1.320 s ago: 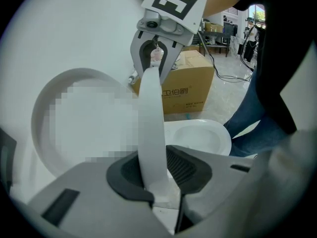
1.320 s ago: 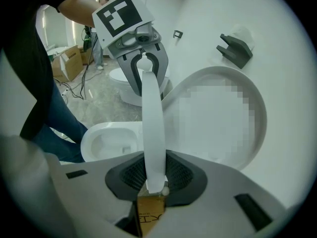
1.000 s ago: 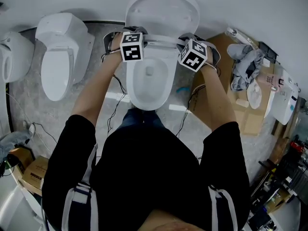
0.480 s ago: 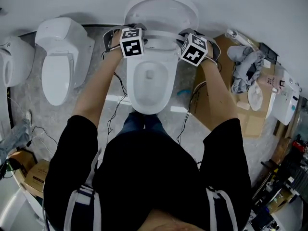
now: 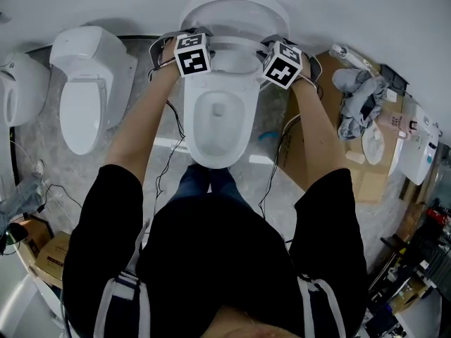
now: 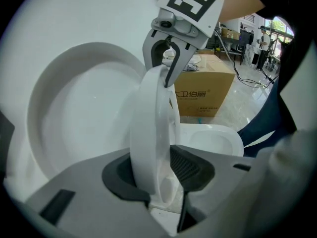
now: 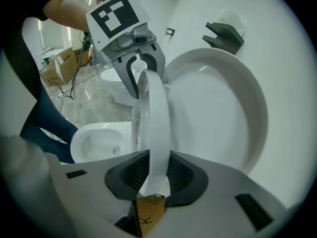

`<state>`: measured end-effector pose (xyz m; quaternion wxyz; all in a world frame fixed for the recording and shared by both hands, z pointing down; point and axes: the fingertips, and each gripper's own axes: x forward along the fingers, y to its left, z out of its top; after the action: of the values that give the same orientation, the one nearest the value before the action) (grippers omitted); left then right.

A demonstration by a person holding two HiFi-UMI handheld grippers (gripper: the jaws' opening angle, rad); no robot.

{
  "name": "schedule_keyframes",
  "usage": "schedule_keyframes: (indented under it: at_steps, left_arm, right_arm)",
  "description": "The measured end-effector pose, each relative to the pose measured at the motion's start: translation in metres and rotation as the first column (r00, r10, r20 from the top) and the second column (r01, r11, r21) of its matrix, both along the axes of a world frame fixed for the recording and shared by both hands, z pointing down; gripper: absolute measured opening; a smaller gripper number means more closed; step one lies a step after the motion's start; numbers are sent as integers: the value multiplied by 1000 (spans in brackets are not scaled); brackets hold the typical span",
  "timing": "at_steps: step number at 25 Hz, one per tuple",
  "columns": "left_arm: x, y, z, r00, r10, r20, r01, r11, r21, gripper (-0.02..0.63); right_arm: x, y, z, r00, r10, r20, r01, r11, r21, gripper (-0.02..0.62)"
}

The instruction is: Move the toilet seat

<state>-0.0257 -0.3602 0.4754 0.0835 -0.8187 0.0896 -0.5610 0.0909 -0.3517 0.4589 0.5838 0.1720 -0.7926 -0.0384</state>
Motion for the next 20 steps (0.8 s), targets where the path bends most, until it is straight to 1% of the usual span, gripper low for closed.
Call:
schedule_keyframes:
  at_steps: [10,20]
  left_arm:
    - [0,-19,2,999,-34,13,35,999,-16,164]
    - [1,-32,6,997,-67,25,67,998,-18,178]
  right_arm:
    - [0,-20,1,1000,10,5,-10,1000,-10,112]
    - [3,-36,7,997,73,-10,-73,997,-6,126]
